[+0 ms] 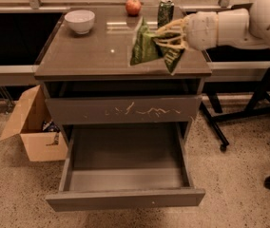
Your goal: Pick green jalapeno chip bag from middle drawer and place on counter
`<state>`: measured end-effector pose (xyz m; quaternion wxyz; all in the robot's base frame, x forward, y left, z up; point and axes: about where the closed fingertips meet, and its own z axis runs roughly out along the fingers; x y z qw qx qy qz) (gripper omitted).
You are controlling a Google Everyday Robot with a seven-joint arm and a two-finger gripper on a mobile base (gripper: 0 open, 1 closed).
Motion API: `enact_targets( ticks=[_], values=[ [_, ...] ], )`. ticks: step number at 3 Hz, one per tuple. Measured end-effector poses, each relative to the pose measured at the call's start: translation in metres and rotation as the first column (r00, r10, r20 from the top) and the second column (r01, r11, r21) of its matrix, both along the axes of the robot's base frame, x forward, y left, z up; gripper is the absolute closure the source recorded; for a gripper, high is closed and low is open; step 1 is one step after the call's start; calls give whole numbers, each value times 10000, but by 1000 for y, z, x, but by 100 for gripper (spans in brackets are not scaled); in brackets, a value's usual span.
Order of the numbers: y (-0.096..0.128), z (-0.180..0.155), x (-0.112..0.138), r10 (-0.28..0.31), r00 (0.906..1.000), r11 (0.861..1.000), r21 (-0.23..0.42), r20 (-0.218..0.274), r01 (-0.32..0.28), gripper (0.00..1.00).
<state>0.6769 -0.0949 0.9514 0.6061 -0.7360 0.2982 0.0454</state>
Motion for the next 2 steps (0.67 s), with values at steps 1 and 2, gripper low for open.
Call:
enact_targets(
  ticks=[1,2],
  values=[
    [10,8,35,-666,9978,9946,796,-63,669,100],
    [13,12,75,-2130,9734,9524,2044,-841,2261,100]
  ],
)
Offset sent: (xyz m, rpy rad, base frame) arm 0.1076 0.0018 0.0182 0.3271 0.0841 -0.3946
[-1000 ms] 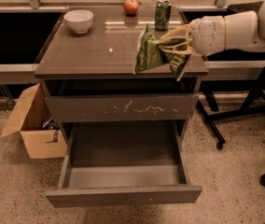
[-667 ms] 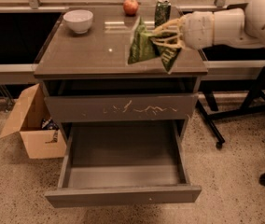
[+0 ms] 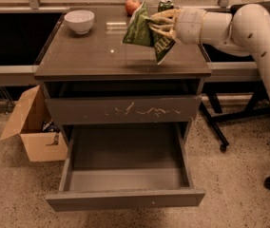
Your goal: Pick green jalapeno chip bag from middle drawer and place on counter
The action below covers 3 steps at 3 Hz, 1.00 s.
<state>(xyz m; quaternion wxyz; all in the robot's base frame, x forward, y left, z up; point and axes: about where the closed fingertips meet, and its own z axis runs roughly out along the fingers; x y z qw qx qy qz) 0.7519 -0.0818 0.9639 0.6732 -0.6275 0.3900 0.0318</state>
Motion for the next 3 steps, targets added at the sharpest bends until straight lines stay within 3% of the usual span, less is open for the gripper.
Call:
enact_targets(
  ticks=[1,3],
  values=[
    [3,-6,23,-740,9955,9941,754,-596,785,100],
    [2,-22,50,-1378,9821,9820,1116,-1283,1524,59]
  ],
)
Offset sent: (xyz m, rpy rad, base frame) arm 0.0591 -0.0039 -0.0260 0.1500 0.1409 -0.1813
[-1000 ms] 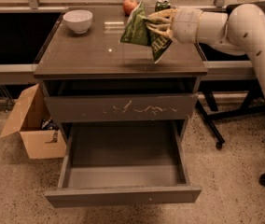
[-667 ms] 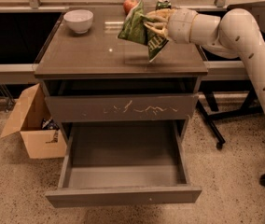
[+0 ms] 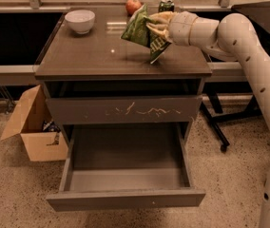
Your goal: Pick green jalapeno chip bag from middle drawer and place on counter
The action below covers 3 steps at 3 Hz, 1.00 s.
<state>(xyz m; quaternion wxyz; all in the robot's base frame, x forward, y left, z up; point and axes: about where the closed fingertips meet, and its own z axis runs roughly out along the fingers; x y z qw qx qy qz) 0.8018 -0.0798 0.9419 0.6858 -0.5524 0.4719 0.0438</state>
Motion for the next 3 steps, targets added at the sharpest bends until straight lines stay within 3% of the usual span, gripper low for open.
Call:
enact_targets(
  ticks=[2,3],
  values=[
    [-12,-6,9,-466,9987,9989,33,-228,467,12],
    [-28,-6,8,-877,9959,9961,-35,-236,876,0]
  ],
)
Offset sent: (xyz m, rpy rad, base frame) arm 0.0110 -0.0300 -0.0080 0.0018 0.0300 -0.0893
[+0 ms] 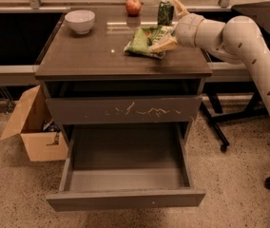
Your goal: Pick green jalapeno chip bag from middle drawer and place on counter
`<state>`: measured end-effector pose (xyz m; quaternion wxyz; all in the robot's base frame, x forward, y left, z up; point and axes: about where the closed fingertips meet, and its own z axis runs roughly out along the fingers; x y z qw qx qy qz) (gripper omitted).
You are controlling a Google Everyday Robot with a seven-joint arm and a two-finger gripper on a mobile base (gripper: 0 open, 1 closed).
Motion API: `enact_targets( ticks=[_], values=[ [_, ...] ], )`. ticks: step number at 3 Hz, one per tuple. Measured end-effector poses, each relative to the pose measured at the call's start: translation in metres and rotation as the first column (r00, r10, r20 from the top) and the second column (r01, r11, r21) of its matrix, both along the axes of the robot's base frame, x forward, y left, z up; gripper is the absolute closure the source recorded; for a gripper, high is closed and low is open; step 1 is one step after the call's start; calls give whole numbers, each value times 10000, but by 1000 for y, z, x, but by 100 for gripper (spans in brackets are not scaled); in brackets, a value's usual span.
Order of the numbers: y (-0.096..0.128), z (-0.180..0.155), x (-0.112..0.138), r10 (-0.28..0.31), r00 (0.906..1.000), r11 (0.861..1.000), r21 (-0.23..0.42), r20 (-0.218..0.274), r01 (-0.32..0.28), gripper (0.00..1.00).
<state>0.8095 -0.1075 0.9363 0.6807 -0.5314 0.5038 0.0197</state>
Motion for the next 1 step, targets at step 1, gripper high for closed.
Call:
enact_targets(
  ticks=[1],
  values=[
    [-29,10,-9,-697,9973,9975,-129,224,701,0]
  ],
)
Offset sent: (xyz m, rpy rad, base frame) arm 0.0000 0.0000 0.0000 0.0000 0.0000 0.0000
